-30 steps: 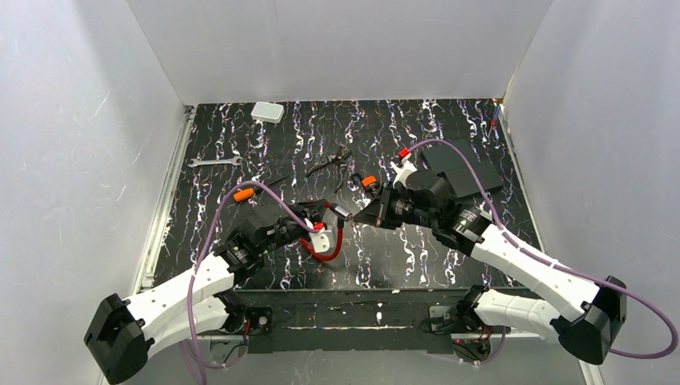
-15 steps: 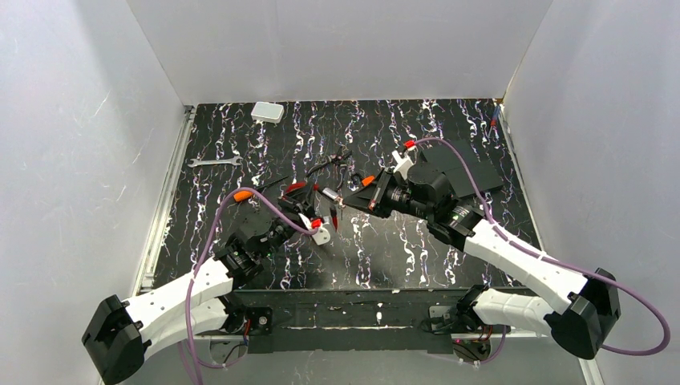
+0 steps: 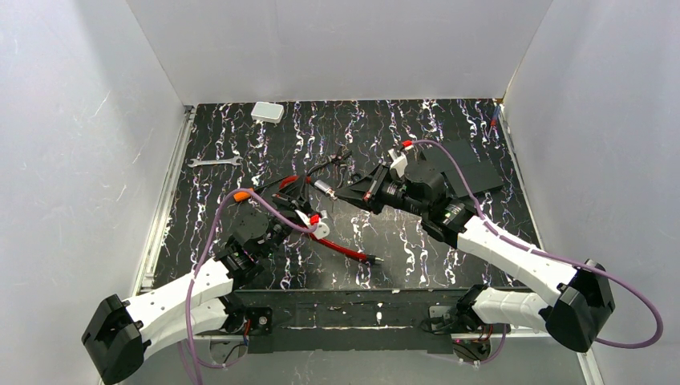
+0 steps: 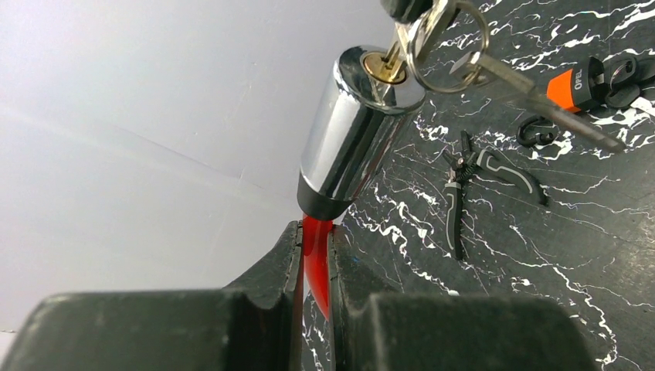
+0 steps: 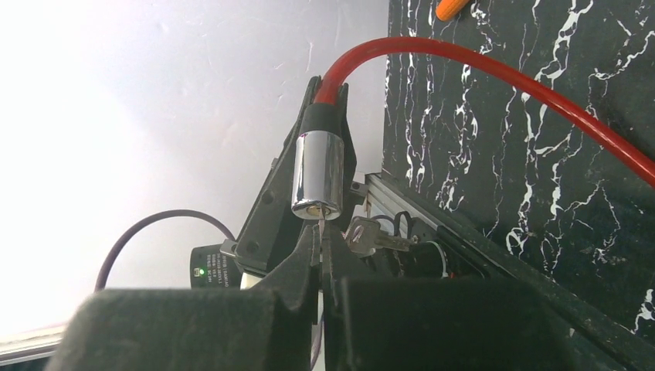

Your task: Unlock with the key

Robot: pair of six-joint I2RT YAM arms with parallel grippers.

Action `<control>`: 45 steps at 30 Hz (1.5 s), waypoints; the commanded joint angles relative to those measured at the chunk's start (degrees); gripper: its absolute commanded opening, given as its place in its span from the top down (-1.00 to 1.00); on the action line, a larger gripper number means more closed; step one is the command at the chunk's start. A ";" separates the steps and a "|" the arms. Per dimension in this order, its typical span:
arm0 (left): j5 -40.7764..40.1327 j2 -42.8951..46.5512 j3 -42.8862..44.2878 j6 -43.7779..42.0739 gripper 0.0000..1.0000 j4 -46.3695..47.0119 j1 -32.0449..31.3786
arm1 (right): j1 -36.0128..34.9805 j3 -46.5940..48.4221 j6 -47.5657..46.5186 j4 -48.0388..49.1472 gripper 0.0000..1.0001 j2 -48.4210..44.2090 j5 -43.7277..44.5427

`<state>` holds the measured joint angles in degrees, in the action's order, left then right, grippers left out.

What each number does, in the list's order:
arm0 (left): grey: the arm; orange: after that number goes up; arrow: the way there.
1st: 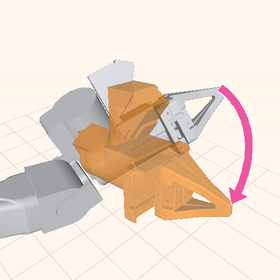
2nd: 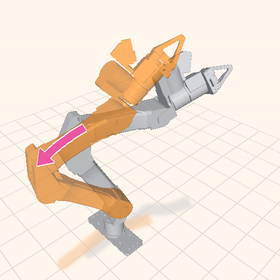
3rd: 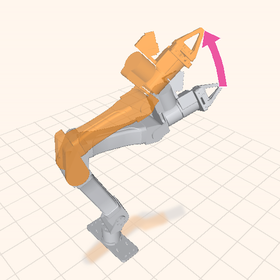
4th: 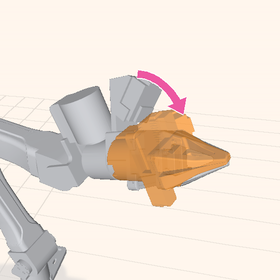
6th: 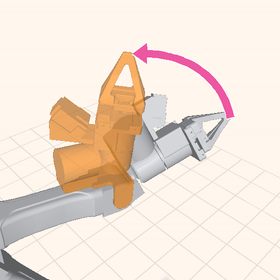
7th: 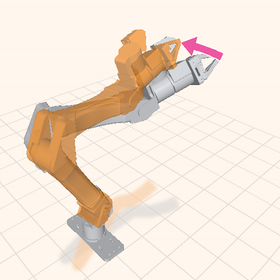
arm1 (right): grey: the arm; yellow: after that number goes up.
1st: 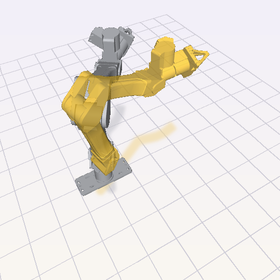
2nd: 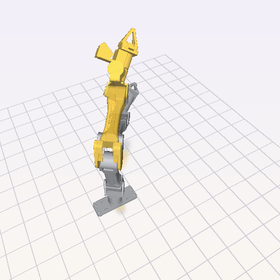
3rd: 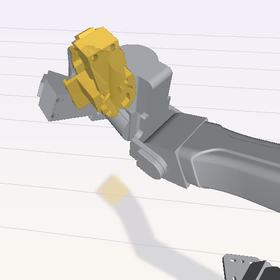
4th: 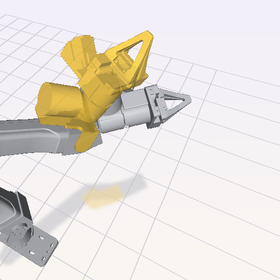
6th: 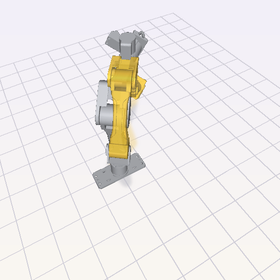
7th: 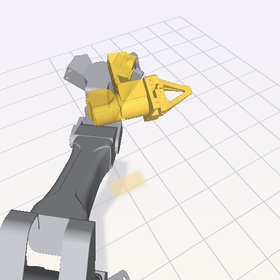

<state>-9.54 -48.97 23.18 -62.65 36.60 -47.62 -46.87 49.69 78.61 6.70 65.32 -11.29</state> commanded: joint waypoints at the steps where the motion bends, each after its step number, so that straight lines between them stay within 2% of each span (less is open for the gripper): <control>1: 6.38 1.41 0.55 0.18 1.00 5.00 -2.39 | 0.11 -0.70 1.55 5.21 0.97 0.25 2.39; 15: 6.94 2.47 0.46 1.04 1.00 4.98 -2.50 | 0.29 -2.84 0.95 6.79 0.97 -1.17 3.97; 23: 7.34 1.74 0.35 1.22 1.00 5.00 -2.48 | 0.38 -1.74 -8.36 0.52 0.97 -3.20 5.98; 24: 7.28 1.63 0.31 1.25 1.00 4.98 -2.44 | 0.38 -1.28 -9.97 -0.75 0.87 -3.40 6.01; 28: 6.68 1.49 0.29 1.13 1.00 4.98 -2.47 | 0.38 0.10 -16.30 -4.46 -0.15 -5.15 6.33; 30: 6.56 1.35 0.20 0.94 1.00 4.98 -2.43 | 0.38 2.28 -20.72 -8.40 -0.42 -5.89 7.38; 32: 6.62 1.13 0.20 1.04 1.00 4.98 -2.47 | 0.38 4.99 -26.13 -12.53 -0.52 -6.35 8.05; 37: 6.90 0.73 0.20 1.10 1.00 4.94 -2.44 | 0.38 8.57 -38.78 -16.68 -0.61 -8.30 7.77; 45: 7.26 0.77 0.24 1.13 1.00 4.77 -2.46 | 0.38 8.35 -39.99 -12.15 -0.62 -6.22 0.28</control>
<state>-3.49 -48.53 23.05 -62.35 38.57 -49.74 -46.50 56.60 41.52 -8.56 57.39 -7.33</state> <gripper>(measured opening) 0.069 0.810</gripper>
